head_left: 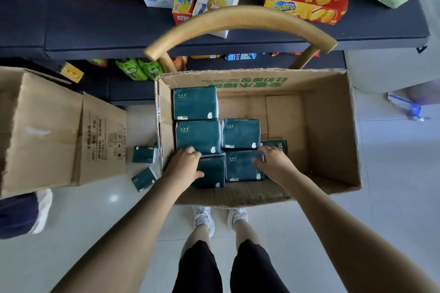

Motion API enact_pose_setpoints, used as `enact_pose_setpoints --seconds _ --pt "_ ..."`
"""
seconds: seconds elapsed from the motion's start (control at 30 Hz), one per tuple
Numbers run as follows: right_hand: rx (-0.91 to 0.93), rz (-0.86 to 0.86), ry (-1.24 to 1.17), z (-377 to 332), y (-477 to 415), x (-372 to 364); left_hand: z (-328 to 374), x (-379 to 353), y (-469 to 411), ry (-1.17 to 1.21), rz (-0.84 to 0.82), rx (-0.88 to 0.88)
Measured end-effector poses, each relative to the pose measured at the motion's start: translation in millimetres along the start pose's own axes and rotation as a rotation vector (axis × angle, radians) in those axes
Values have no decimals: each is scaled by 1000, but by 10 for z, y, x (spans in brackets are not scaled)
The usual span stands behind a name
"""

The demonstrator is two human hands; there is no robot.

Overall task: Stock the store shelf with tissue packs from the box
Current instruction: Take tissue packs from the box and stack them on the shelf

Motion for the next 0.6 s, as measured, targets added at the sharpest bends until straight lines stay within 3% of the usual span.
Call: enact_pose_setpoints --seconds 0.2,0.47,0.6 --pt "-45 15 -138 161 -97 -47 -18 -35 -87 -30 -25 1" --pt "-74 61 -286 276 -159 89 -11 119 62 206 -43 -8" --pt "-62 57 -302 228 -228 164 -94 241 52 437 -59 51"
Point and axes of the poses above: each hand's wrist, its own y-axis away from the middle knuckle, its own x-axis out of the back of the hand, z = x × y, the point moved 8 cm from there along -y, towards the middle knuckle, and after that the axes turned 13 degrees about -y, right-handed, at the moved point
